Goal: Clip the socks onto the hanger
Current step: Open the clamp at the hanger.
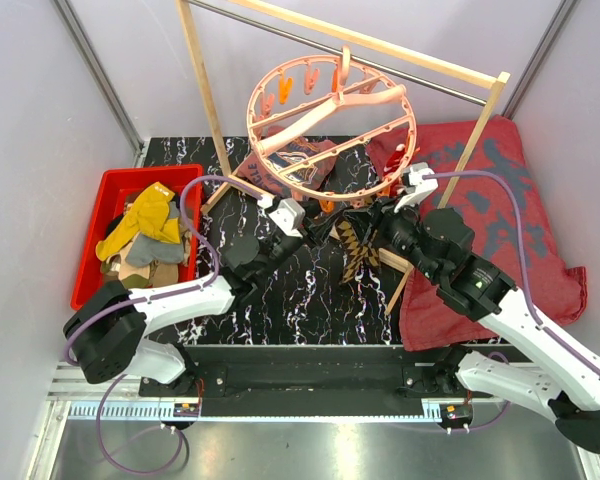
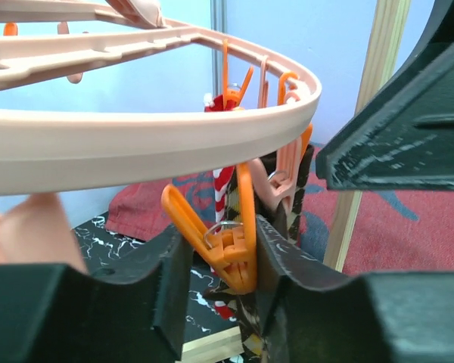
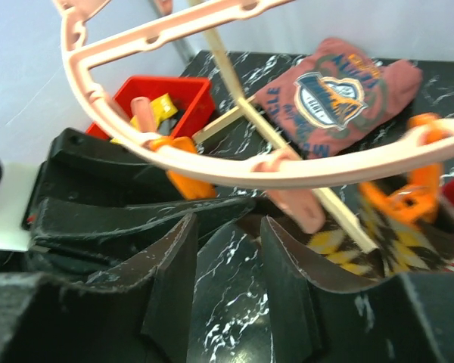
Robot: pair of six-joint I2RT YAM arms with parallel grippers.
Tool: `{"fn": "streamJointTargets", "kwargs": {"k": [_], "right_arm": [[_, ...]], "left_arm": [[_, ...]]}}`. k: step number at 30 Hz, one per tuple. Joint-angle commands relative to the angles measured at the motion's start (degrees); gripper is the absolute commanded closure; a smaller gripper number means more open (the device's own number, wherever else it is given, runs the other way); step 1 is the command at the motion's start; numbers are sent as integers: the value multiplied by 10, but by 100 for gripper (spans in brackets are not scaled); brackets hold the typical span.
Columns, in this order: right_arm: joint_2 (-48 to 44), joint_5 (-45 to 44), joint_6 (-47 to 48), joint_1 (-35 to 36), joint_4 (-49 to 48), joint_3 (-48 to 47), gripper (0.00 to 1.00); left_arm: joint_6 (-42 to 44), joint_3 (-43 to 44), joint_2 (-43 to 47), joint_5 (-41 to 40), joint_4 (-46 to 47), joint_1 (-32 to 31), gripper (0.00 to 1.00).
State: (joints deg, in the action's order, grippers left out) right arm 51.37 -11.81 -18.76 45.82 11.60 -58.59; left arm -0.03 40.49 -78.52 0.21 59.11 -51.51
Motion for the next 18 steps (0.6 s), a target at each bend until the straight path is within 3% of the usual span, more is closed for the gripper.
{"fn": "streamJointTargets", "kwargs": {"k": [1, 9, 18], "right_arm": [[7, 55, -5, 4, -22, -28, 52], [15, 59, -16, 3, -25, -31, 44], [-12, -81, -51, 3, -43, -2, 43]], "left_arm": [[13, 28, 13, 0, -5, -11, 66], [110, 66, 9, -132, -75, -76, 74], [168, 94, -25, -206, -73, -134, 75]]}}
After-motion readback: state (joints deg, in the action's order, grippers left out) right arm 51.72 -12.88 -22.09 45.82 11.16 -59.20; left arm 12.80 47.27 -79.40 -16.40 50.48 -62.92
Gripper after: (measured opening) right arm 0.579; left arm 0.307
